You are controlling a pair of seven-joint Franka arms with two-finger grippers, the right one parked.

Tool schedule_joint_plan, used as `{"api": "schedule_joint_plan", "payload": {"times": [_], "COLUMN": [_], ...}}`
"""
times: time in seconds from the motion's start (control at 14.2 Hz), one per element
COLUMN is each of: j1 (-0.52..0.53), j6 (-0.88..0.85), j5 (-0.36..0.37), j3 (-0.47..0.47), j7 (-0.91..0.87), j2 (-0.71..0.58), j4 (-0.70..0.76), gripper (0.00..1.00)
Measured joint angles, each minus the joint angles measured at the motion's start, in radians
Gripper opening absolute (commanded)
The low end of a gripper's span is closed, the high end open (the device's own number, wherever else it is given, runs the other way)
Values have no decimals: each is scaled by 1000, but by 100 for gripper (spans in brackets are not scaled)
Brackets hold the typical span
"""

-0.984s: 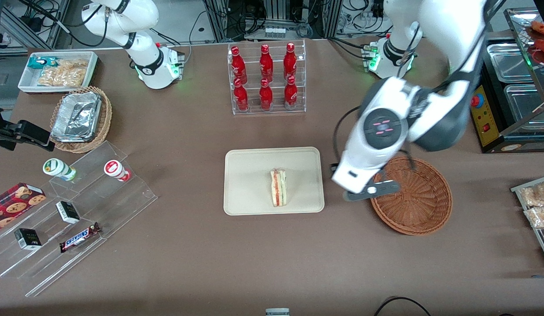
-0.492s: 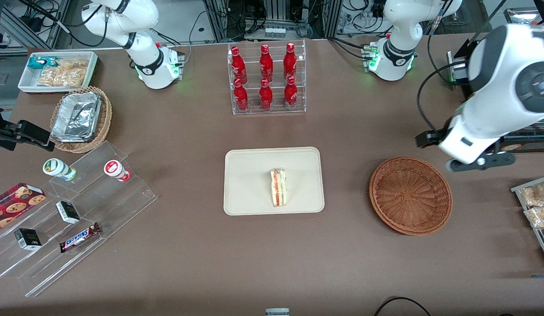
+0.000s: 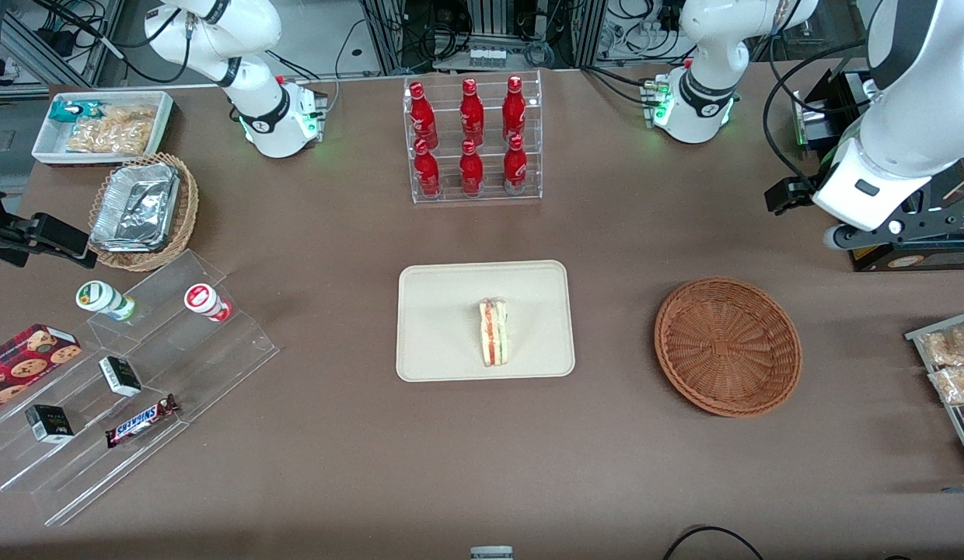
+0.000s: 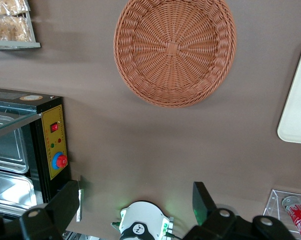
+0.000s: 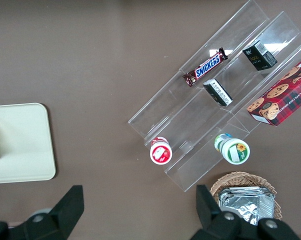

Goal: Place sandwich from basket to tray

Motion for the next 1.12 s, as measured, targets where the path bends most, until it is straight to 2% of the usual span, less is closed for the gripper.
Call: {"api": "schedule_joint_plan", "payload": {"times": [1.12], "j1": [-19], "j6": [-6], "j5": [-49], "j3": [37], "j7": [4], "j2": [-5], "j4": [-5], "gripper": [100]}}
